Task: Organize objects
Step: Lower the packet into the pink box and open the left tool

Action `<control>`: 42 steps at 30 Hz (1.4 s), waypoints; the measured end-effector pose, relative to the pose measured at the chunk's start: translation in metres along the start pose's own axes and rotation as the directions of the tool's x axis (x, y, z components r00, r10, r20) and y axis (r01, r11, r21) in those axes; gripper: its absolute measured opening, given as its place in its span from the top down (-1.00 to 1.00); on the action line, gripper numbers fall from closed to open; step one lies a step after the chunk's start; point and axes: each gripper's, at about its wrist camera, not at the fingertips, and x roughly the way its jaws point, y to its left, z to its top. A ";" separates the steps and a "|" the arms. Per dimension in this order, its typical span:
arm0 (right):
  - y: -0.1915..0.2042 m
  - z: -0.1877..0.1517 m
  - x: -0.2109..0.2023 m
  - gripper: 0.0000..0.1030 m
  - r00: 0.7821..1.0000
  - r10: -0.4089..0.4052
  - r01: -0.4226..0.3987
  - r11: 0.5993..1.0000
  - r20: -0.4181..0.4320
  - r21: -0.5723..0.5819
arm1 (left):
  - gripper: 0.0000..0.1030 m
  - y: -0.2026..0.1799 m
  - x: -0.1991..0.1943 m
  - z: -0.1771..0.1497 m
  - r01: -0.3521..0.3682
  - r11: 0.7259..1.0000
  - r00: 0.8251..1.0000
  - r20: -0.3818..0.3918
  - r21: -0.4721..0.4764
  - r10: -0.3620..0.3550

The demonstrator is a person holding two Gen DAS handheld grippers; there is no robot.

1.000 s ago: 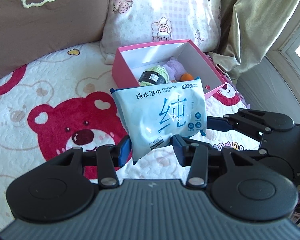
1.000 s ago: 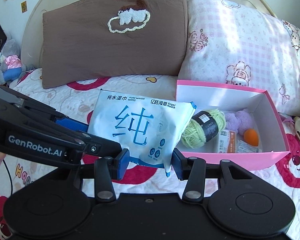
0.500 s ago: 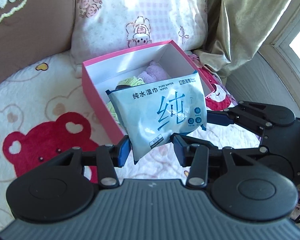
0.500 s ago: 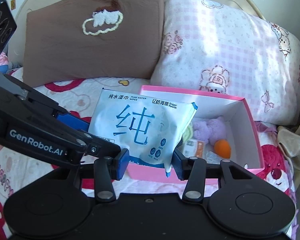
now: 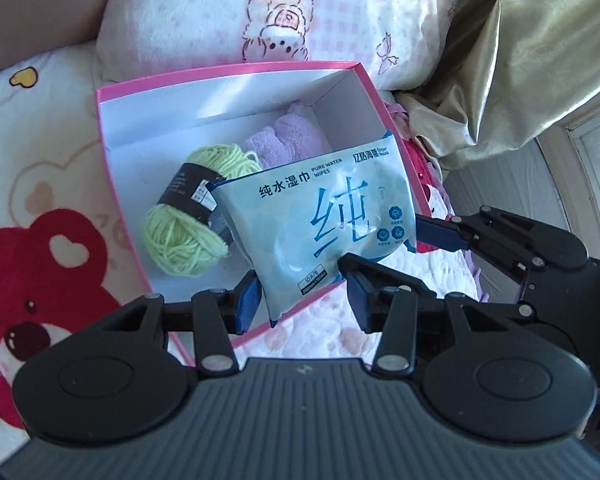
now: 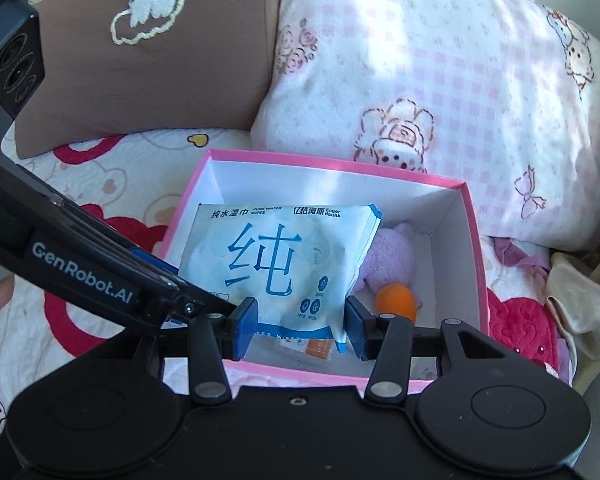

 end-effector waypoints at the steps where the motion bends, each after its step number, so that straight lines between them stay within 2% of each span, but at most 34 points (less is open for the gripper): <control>1: -0.004 -0.001 0.002 -0.03 1.000 0.006 -0.006 1.000 -0.004 0.010 | 0.13 0.002 0.004 0.001 0.007 1.000 1.000 -0.007 -0.020 -0.007; 6: -0.021 -0.005 0.017 -0.04 0.998 0.037 -0.035 0.998 -0.043 0.056 | 0.13 0.013 0.028 0.003 0.043 0.990 0.996 -0.066 -0.135 -0.052; 10: -0.025 -0.008 0.025 -0.04 0.997 0.035 -0.031 0.998 -0.072 0.050 | 0.13 0.016 0.044 -0.001 0.054 0.981 0.993 -0.094 -0.184 -0.072; 19: -0.031 -0.009 0.053 -0.04 0.992 0.037 -0.031 0.998 -0.119 0.051 | 0.13 0.033 0.068 0.000 0.033 0.954 0.989 -0.127 -0.299 -0.074; 26: -0.036 -0.010 0.073 -0.04 0.990 0.087 -0.072 0.989 -0.109 0.131 | 0.14 0.039 0.071 0.007 -0.032 0.954 0.993 -0.121 -0.297 -0.004; 32: -0.047 -0.007 0.081 -0.01 0.990 0.131 -0.114 0.966 -0.057 0.234 | 0.11 0.034 0.062 0.018 -0.076 0.972 0.996 -0.051 -0.221 0.067; 42: -0.041 -0.018 0.069 0.03 0.988 0.129 -0.112 0.977 -0.080 0.184 | 0.08 0.023 0.064 0.004 -0.083 0.981 0.995 -0.077 -0.174 0.070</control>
